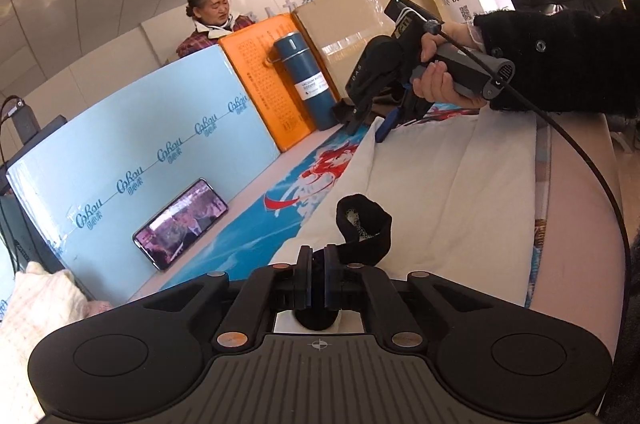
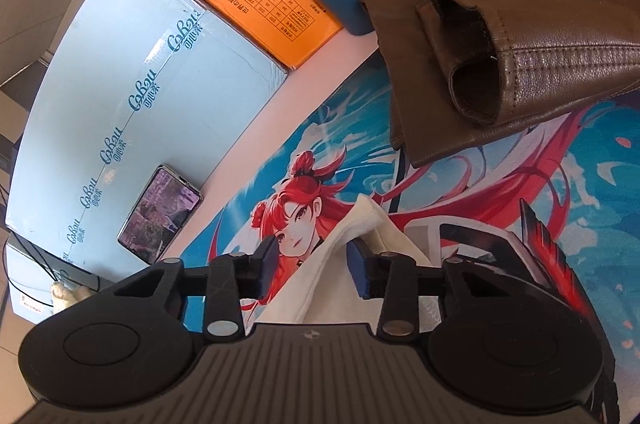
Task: Fold clothes
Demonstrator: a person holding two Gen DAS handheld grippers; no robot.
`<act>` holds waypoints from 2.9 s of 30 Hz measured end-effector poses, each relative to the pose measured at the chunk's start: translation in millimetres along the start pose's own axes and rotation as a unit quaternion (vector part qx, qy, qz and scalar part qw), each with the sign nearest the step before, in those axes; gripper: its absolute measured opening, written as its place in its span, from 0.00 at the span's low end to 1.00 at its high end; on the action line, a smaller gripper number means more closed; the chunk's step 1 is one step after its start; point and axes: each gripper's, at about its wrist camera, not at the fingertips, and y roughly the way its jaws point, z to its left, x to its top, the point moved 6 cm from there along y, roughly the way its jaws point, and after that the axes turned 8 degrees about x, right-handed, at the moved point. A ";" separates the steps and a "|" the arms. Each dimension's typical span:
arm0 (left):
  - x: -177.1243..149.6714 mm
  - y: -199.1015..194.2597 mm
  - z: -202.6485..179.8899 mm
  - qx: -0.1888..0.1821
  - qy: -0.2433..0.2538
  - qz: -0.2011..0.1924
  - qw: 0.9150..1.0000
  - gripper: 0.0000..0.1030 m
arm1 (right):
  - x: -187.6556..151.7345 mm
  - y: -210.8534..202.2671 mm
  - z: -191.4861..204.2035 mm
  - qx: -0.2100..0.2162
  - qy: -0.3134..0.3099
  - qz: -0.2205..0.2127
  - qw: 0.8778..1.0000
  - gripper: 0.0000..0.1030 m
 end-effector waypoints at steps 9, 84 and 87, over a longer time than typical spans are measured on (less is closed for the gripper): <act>-2.8 -14.5 30.5 0.039 -0.067 -0.027 0.997 0.04 | -2.6 -18.6 -1.6 0.001 0.007 -0.008 1.000 0.04; 109.4 93.9 -197.1 -0.088 -0.021 0.038 0.995 0.89 | -0.6 -24.6 -10.2 0.153 -0.281 0.111 0.941 0.79; 116.0 106.2 -197.2 -0.082 -0.031 0.044 0.995 0.87 | -4.1 -25.2 -7.9 0.145 -0.297 0.108 0.938 0.79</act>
